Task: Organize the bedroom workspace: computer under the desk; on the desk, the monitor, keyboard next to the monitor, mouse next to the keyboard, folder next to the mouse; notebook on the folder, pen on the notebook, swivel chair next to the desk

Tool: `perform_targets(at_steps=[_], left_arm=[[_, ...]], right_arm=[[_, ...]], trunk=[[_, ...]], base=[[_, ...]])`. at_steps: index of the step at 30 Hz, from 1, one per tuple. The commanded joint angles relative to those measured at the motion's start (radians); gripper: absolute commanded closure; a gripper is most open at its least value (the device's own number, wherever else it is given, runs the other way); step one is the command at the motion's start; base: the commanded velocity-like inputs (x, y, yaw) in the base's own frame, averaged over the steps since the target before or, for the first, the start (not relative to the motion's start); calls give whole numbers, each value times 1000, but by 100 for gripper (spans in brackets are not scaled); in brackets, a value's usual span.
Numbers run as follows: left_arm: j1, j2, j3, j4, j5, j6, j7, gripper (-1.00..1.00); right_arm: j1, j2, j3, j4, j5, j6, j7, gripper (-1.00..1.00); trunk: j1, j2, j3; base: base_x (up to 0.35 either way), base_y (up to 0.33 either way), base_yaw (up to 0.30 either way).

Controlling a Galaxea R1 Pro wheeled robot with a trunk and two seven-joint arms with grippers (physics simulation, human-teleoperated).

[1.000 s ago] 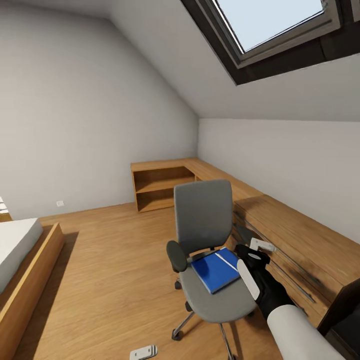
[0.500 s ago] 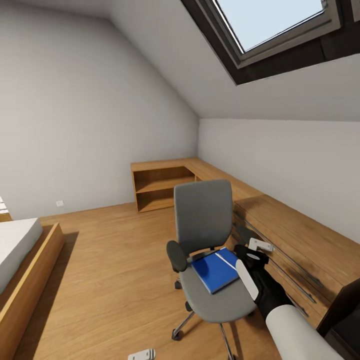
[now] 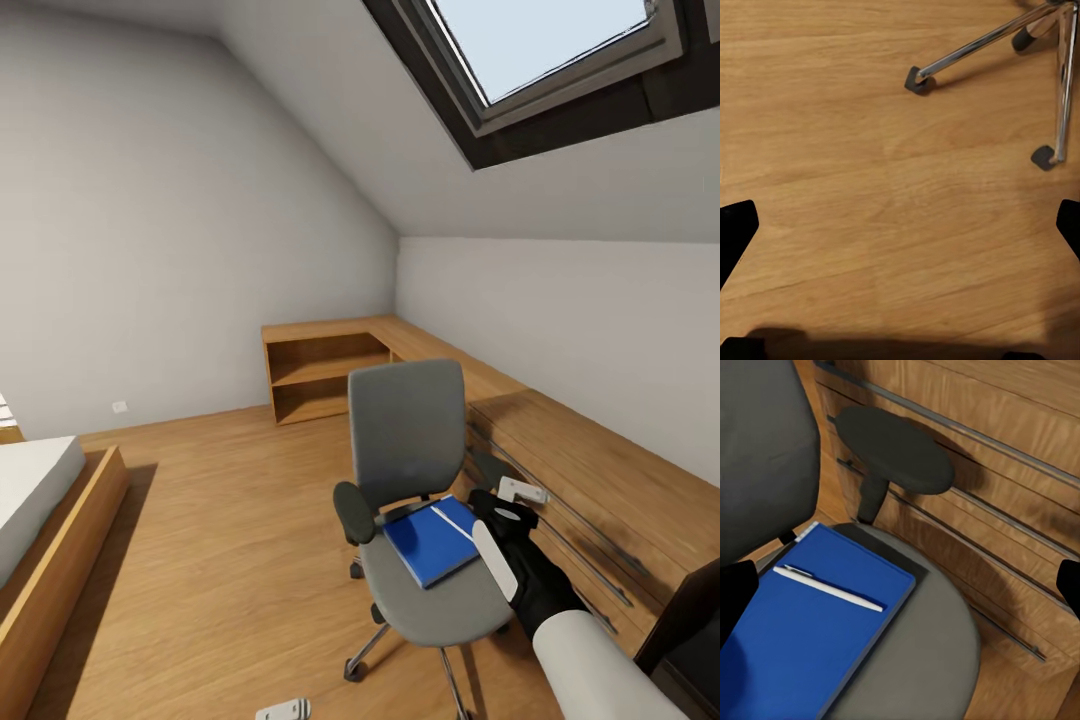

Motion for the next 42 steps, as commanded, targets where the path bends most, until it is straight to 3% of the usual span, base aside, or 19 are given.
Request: perform_targets(at_steps=[1,9,19,21,26,34,37,39,42], left_arm=[[-1,1,-6,-3,4,2,9,-100],[-1,3,-5,-3,4,2,9,-100],[-1,4,-3,-3,4,-12,8,-100],[-1,4,-3,-3,4,-14,8,-100],[-1,22,5,-1,8,-19,8,-100],[-1,52,24,-1,10,-19,6,-100],[-1,55,35,-4,8,-19,7,-100],[-1,60,49,-20,8,-19,8,-100],[-1,68,71,-47,7,-18,7,-100]], right_arm=[[-1,-3,3,5,-4,6,5,-100],[6,-9,3,85,1,8,129,-100],[5,-31,3,132,6,5,207,-100],[5,-40,3,147,6,4,224,-100],[-10,-96,3,261,7,3,320,-100],[-85,-139,3,404,24,7,351,-100],[-104,-148,5,428,65,15,382,-100],[-111,-152,5,435,146,36,423,-100],[-114,-154,5,434,218,55,457,-100]], trunk=[[0,-1,-1],[0,-1,-1],[0,-1,-1],[0,-1,-1],[0,-1,-1],[0,-1,-1],[0,-1,-1],[0,-1,-1],[0,-1,-1]], base=[[179,113,0],[244,152,0],[271,183,0],[273,191,0],[295,110,0],[319,3,0],[167,-19,0],[69,-8,0],[35,-4,0]])
